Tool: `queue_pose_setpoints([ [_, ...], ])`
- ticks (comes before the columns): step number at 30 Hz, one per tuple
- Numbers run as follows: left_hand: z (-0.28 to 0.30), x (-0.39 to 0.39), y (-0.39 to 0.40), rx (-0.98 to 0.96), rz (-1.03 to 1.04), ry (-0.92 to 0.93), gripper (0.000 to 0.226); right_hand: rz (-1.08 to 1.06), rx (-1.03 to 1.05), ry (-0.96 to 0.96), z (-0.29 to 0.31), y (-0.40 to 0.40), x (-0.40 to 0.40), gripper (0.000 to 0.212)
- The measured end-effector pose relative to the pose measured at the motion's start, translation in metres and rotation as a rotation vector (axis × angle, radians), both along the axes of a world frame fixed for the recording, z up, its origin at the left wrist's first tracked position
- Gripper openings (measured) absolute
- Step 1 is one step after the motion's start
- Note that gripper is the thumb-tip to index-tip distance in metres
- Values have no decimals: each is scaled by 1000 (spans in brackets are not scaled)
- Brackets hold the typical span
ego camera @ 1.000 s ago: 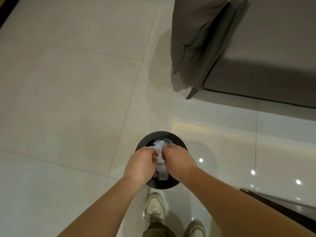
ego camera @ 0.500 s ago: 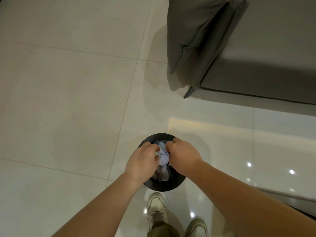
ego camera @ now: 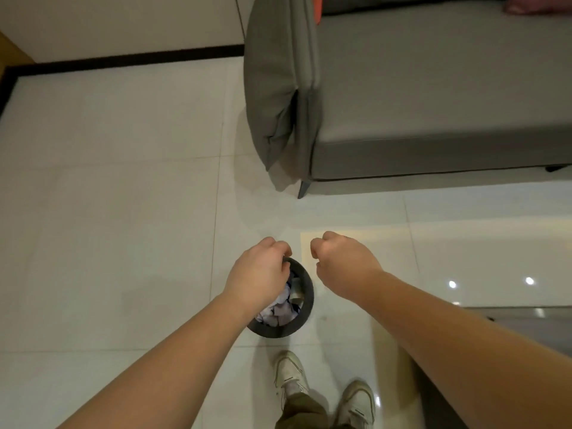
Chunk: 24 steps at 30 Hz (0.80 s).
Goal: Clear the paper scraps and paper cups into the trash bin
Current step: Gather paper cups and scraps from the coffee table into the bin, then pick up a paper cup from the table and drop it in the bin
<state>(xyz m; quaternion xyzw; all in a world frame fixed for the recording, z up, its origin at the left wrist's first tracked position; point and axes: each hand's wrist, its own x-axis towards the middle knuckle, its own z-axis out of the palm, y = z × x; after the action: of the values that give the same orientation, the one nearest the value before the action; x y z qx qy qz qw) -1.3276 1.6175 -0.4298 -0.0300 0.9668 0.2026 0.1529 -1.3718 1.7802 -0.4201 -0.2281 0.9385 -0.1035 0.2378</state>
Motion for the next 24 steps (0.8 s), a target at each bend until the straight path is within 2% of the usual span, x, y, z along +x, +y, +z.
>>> queue_pose_setpoints([
  [9,66,27,90,3,-172,89,19,-187,6,28,78,112,46,21],
  [17,83,38,180,38,-442,84,23,-418,30,85,98,199,111,23],
  [24,100,77,237,58,-690,97,26,-624,79,36,113,245,181,16],
])
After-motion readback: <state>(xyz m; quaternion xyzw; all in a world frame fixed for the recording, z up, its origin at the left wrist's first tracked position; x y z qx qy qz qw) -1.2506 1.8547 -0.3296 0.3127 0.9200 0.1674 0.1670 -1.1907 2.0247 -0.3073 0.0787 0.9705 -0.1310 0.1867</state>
